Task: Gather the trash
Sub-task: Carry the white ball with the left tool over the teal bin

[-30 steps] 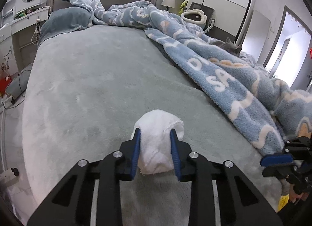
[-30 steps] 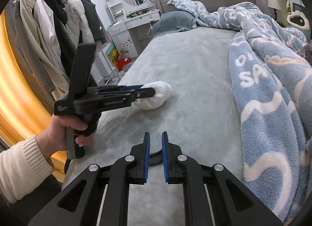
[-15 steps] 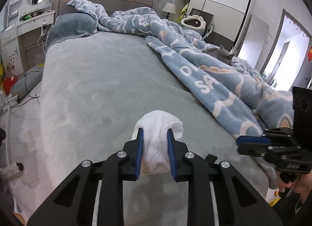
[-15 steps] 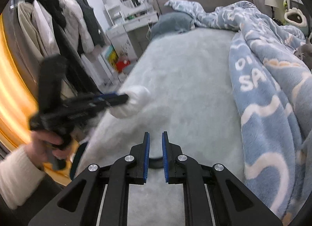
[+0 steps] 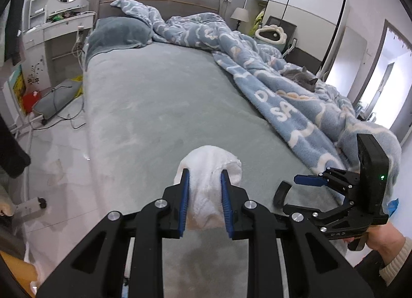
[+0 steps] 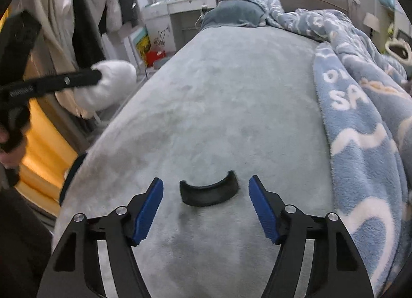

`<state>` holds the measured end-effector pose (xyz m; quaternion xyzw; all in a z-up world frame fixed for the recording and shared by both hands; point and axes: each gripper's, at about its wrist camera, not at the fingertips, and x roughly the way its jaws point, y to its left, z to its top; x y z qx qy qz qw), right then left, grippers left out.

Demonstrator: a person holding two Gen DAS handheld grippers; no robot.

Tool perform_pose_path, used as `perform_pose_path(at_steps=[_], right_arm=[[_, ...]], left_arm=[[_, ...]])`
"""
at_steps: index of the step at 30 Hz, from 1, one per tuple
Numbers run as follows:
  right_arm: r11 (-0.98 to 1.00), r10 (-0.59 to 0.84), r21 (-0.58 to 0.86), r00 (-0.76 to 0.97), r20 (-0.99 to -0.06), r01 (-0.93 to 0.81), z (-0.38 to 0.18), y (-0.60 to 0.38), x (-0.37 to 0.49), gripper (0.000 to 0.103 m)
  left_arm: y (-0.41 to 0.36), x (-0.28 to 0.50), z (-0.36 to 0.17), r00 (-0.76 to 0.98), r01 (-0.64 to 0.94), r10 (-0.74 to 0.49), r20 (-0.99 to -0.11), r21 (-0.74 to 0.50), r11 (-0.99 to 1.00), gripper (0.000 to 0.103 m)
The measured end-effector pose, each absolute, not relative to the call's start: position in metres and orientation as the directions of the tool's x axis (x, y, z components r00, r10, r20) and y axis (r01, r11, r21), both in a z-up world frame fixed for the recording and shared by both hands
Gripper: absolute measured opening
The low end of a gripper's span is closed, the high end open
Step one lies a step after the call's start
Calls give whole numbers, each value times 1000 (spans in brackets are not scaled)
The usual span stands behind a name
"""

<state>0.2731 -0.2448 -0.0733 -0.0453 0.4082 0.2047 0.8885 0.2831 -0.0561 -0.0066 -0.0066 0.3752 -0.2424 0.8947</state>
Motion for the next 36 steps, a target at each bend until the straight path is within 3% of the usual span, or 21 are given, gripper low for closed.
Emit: perform_pose_path(at_steps=[4, 6, 8, 11, 20, 26, 36], right_arm=[[933, 240, 17, 586, -774, -360, -87, -241, 279, 64], [937, 255, 50, 582, -772, -344, -90, -244, 281, 62], [934, 284, 88, 568, -772, -347, -92, -245, 284, 49], [933, 282, 81, 572, -771, -350, -90, -242, 284, 46], [936, 293, 93, 602, -743, -341, -71, -223, 264, 46], [922, 329, 108, 606, -725, -371, -54, -199, 246, 46], [884, 411, 136, 605, -682, -447, -29, -145, 210, 46]], left_arm=[[-48, 275, -7, 590, 414, -442, -675, -217, 884, 25], [-47, 268, -8, 584, 416, -451, -675, -228, 880, 25], [-49, 258, -9, 587, 424, -440, -679, -205, 882, 25], [-49, 247, -10, 586, 425, -430, -687, -191, 885, 25], [-20, 221, -15, 596, 352, -403, -695, -225, 909, 25], [1, 210, -33, 608, 294, -285, -741, -123, 948, 26], [48, 194, -62, 569, 193, -195, -799, -101, 976, 26]])
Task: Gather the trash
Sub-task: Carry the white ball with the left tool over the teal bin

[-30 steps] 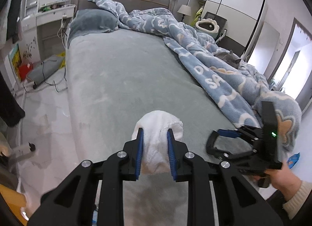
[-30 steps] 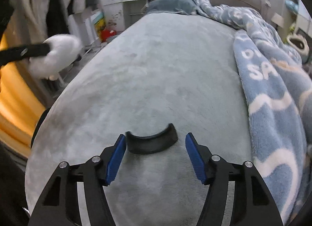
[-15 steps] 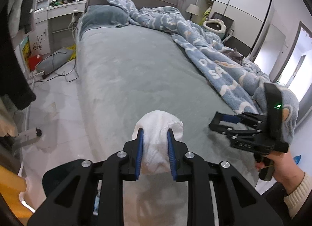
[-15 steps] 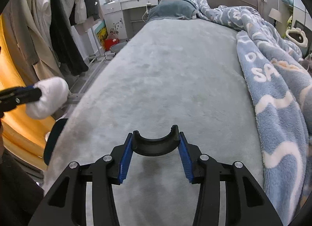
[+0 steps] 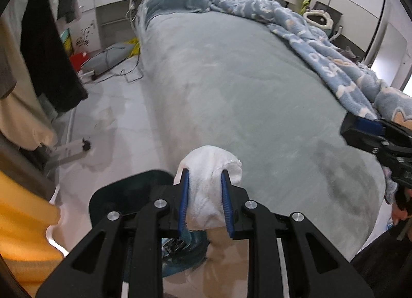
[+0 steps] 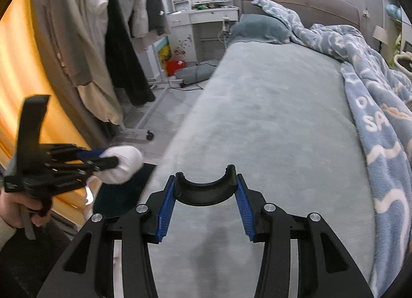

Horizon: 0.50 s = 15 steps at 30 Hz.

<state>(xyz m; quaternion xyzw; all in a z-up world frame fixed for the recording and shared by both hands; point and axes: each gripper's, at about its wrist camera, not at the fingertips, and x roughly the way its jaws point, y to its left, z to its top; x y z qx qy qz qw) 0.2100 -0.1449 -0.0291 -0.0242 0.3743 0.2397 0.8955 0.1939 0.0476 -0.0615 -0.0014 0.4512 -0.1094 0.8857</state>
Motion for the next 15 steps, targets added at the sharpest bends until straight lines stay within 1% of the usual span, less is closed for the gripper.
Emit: perform_pose_path(at_steps=[9, 15], right_arm=[[864, 463, 183, 596, -656, -469, -16, -114, 196, 46], [847, 495, 208, 585, -643, -488, -12, -93, 192, 46]], left_arm=[[74, 186, -81, 524, 130, -142, -840, -86, 988, 26], [100, 189, -92, 490, 66, -129, -862, -110, 992, 26]])
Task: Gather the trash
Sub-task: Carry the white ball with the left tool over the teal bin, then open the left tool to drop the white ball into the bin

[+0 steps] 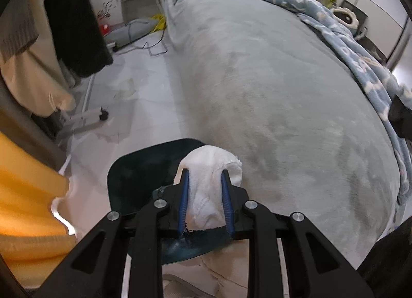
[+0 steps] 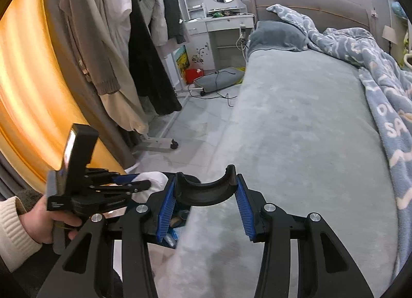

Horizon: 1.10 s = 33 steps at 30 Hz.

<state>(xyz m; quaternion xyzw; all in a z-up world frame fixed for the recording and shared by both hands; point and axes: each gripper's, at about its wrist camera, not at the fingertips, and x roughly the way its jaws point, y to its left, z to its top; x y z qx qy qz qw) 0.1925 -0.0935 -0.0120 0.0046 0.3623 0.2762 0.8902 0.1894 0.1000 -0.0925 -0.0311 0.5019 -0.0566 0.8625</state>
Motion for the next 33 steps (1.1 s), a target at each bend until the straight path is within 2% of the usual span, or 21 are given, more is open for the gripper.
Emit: perform_pose_path(at_steps=[10, 23, 29, 33], right_arm=[[813, 548, 246, 550, -631, -528, -11, -52, 196, 46], [780, 581, 279, 481, -657, -561, -27, 4, 215, 46], [775, 585, 293, 461, -667, -559, -36, 17, 223, 46], [776, 583, 303, 445, -680, -553, -46, 27, 229, 46]], left_arm=[[130, 192, -129, 397, -19, -105, -912, -122, 992, 27], [156, 190, -193, 226, -82, -135, -965, -157, 984, 29], [166, 187, -206, 190, -94, -156, -969, -176, 980, 33], [177, 185, -209, 189, -107, -173, -967, -195, 975, 40]])
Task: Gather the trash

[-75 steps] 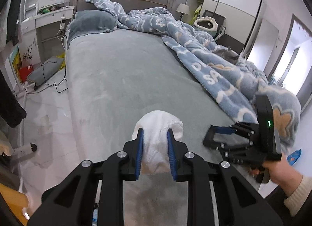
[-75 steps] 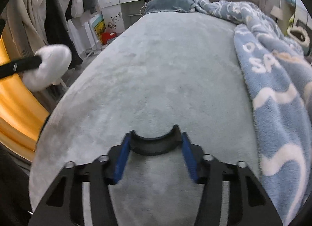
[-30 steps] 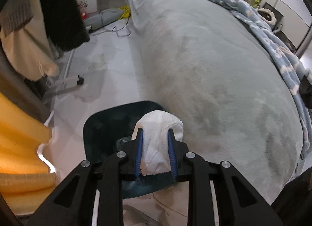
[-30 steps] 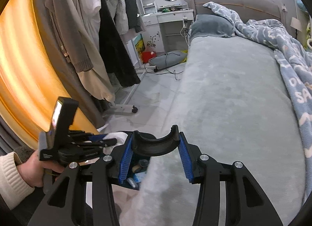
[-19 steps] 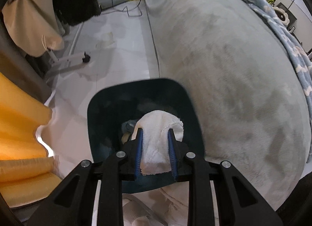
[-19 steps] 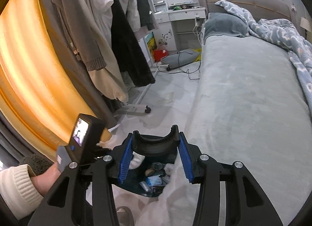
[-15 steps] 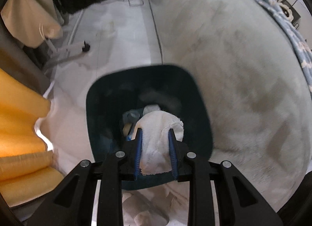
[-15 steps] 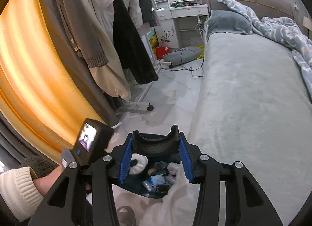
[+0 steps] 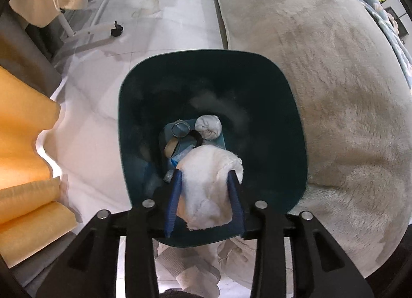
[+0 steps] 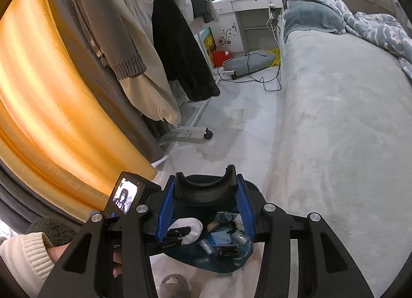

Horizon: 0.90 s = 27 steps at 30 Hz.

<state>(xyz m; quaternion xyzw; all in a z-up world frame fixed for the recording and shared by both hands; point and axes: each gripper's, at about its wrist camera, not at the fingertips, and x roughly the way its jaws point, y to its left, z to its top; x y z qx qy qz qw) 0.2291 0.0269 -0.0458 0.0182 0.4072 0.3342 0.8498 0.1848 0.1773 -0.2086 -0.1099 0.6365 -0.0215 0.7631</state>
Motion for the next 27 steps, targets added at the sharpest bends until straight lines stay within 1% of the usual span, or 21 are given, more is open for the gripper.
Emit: perform_pose_path(at_steps=[2, 3, 4, 6, 8, 13, 17, 18, 20, 22, 27], right_arm=[[777, 579, 304, 437, -688, -551, -50, 31, 232, 46], [778, 576, 304, 433, -693, -550, -53, 34, 234, 46], [780, 572, 302, 427, -700, -549, -56, 36, 235, 46], [781, 567, 301, 421, -708, -547, -61, 40, 237, 46], [784, 561, 298, 415, -716, -545, -66, 44, 239, 46], [794, 541, 296, 396, -742, -531, -81, 52, 245, 46], [794, 532, 298, 369, -762, -530, -92, 64, 247, 46], [793, 527, 291, 362, -769, -536, -95, 68, 247, 46], [792, 515, 281, 346, -784, -542, -103, 75, 248, 46], [795, 508, 283, 333, -795, -536, -110, 77, 250, 46], [804, 489, 299, 285, -824, -514, -133, 83, 256, 46]], left_arm=[[183, 184, -206, 202, -113, -184, -962, -209, 971, 48], [186, 183, -204, 211, -116, -190, -959, -218, 969, 56], [189, 182, -201, 224, -117, -194, -955, -224, 967, 61], [194, 182, -197, 241, -119, -208, -948, -241, 963, 61], [199, 180, -190, 266, -115, -218, -939, -255, 960, 65], [217, 178, -176, 324, -127, -220, -920, -273, 954, 67], [231, 176, -160, 399, -140, -191, -897, -265, 954, 70], [235, 175, -155, 416, -141, -185, -890, -264, 954, 73], [241, 173, -146, 446, -144, -175, -878, -264, 954, 73], [245, 168, -134, 475, -151, -132, -870, -228, 962, 77], [252, 148, -95, 576, -144, -82, -814, -199, 969, 77]])
